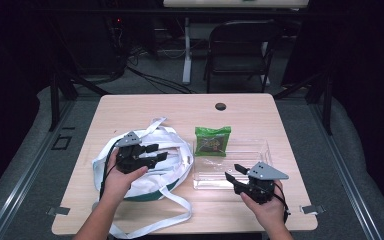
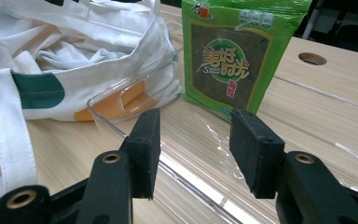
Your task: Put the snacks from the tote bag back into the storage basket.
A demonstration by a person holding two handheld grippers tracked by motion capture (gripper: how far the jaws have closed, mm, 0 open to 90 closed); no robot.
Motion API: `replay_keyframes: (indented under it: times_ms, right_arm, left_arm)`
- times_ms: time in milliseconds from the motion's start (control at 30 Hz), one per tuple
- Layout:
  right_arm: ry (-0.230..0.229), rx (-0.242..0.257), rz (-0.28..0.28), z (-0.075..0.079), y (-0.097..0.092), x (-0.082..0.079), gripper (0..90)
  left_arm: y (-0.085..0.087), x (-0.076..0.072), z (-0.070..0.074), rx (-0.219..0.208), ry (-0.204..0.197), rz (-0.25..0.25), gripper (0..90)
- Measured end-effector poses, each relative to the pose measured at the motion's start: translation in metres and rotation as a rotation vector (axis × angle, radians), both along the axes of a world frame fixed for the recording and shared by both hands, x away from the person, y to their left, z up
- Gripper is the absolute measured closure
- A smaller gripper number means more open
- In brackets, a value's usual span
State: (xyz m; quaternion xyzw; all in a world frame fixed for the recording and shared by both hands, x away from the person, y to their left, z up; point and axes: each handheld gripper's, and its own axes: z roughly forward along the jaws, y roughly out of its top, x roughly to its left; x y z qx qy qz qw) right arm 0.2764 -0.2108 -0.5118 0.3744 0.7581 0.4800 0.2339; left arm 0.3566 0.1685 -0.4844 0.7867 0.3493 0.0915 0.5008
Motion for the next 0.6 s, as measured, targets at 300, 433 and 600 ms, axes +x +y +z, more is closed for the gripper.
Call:
replay_keyframes:
  times_ms: [300, 433, 600]
  right_arm:
    - [0.005, 0.004, -0.008, -0.0014, -0.0008, 0.0010, 52.6]
    - [0.006, -0.002, -0.005, -0.0016, -0.0007, 0.0013, 51.9]
    - [-0.007, -0.020, 0.007, 0.0020, -0.0008, 0.0027, 49.8]
  left_arm:
    - [-0.0003, 0.0000, -0.0005, 0.002, 0.007, -0.002, 47.4]
    - [-0.0001, 0.0002, -0.0006, 0.000, 0.000, 0.001, 47.4]
    - [0.0015, 0.0000, 0.0012, -0.012, -0.001, 0.005, 47.3]
